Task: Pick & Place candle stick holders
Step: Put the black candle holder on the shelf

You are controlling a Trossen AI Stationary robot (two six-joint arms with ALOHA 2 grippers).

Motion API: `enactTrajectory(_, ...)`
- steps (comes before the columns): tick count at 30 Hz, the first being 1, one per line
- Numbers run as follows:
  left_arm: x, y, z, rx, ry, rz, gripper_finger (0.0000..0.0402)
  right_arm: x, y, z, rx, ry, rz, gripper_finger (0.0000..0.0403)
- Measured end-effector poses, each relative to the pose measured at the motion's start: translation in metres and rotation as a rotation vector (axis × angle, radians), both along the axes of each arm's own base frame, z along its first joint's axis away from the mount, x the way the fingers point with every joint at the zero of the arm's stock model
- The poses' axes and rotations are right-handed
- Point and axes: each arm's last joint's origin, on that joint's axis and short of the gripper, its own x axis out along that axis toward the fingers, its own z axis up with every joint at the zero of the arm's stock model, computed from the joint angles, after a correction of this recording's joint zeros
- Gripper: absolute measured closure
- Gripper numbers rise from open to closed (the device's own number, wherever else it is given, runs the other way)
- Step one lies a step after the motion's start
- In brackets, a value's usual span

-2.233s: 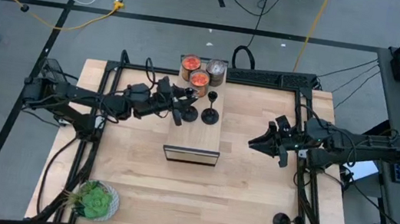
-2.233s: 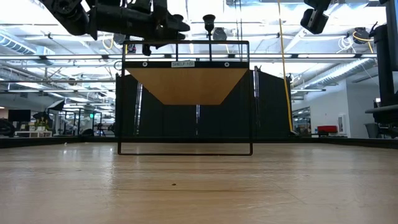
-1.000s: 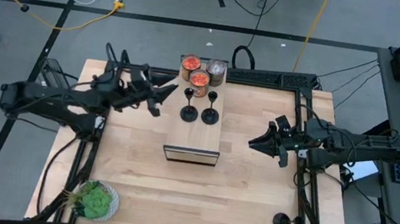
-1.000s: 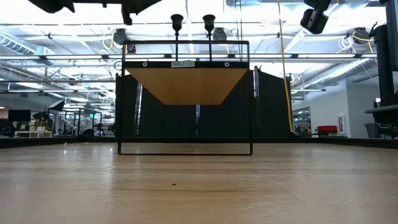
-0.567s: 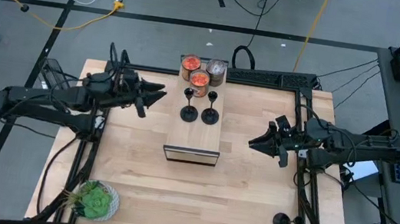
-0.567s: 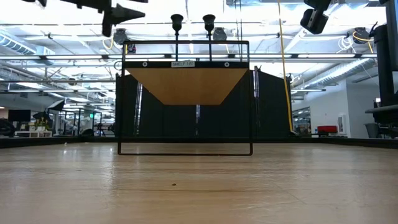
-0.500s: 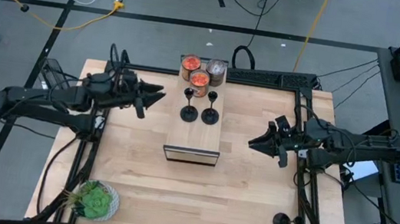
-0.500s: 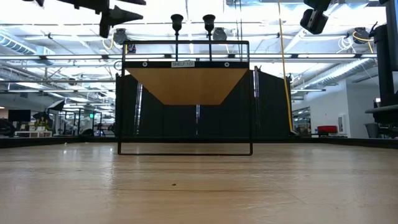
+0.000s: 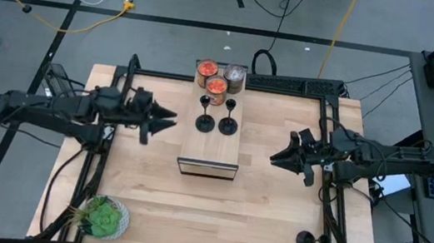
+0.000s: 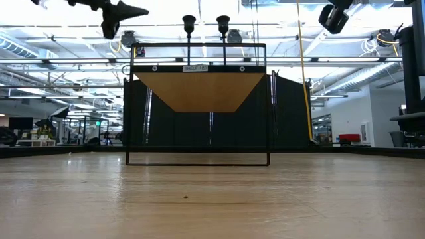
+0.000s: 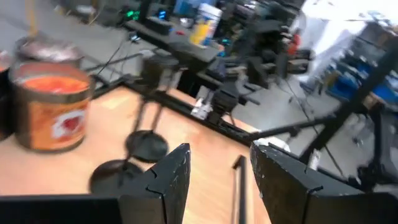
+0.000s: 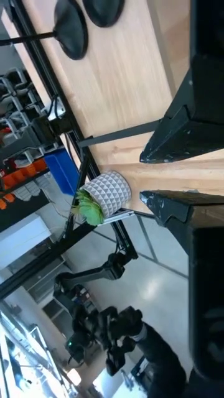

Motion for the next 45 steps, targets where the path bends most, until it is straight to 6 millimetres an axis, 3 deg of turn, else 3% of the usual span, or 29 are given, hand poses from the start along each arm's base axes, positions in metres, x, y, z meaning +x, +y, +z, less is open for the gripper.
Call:
enactTrajectory(6, -0.015, -0.019, -0.011, 0.061, -0.04, -0.016, 0.0227, -0.003, 0.004, 0.002, -0.035, -0.026, 0.027, 0.033)
enactTrajectory(16, -0.051, -0.022, -0.066, 0.09, -0.183, -0.052, 0.0227, 0.002, 0.006, 0.018, -0.064, -0.065, 0.04, 0.033)
enactTrajectory(20, -0.06, -0.021, -0.087, 0.087, -0.199, -0.057, 0.0227, 0.008, 0.007, 0.028, -0.074, 0.006, 0.044, 0.033)
enactTrajectory(26, -0.069, -0.022, -0.109, 0.079, -0.222, -0.109, 0.0227, 0.014, 0.008, 0.055, -0.061, 0.212, 0.067, 0.033)
enactTrajectory(31, -0.073, -0.021, -0.115, 0.088, -0.223, -0.117, 0.0227, 0.01, 0.011, 0.071, 0.041, 0.532, 0.102, 0.033)
enactTrajectory(38, -0.075, -0.021, -0.116, 0.102, -0.216, -0.117, 0.0227, 0.0, 0.029, 0.07, 0.26, 0.943, 0.152, 0.033)
enactTrajectory(45, -0.075, -0.021, -0.117, 0.102, -0.197, -0.118, 0.0227, -0.012, 0.052, 0.069, 0.453, 1.121, 0.122, 0.033)
